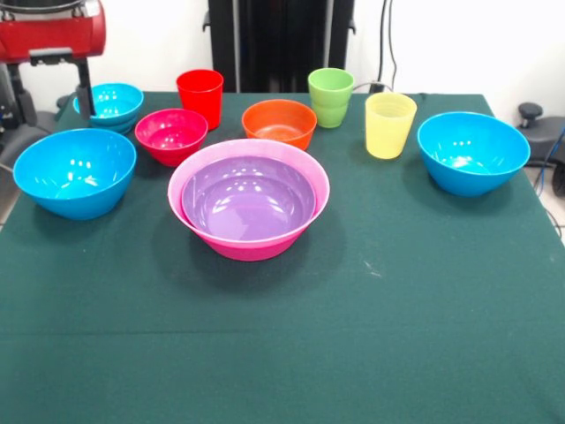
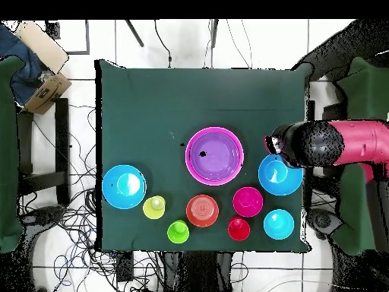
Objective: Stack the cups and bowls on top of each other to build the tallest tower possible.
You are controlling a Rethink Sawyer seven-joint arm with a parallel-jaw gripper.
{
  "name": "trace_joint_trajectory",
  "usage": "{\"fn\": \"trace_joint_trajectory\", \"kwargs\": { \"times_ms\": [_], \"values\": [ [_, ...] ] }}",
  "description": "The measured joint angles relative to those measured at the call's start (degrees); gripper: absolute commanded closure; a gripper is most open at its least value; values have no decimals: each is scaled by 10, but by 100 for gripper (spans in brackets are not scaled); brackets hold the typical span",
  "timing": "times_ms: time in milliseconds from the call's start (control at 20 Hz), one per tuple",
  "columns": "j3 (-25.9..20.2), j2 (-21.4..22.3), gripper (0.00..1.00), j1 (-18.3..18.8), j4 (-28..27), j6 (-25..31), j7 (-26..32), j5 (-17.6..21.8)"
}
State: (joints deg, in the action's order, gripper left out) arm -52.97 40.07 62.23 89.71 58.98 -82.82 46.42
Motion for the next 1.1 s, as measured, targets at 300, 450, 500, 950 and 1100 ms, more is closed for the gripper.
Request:
{"fn": "trace_joint_trajectory", "kwargs": {
  "times_ms": [300,450,500,950,1100],
  "values": [
    [0,-10,0,2,2,0,0,1],
    [0,-14,0,10,3,0,0,1],
    [0,-16,0,14,3,0,0,1],
    [0,-32,0,32,3,0,0,2],
    [0,-33,0,35,3,0,0,3]
  ]
}}
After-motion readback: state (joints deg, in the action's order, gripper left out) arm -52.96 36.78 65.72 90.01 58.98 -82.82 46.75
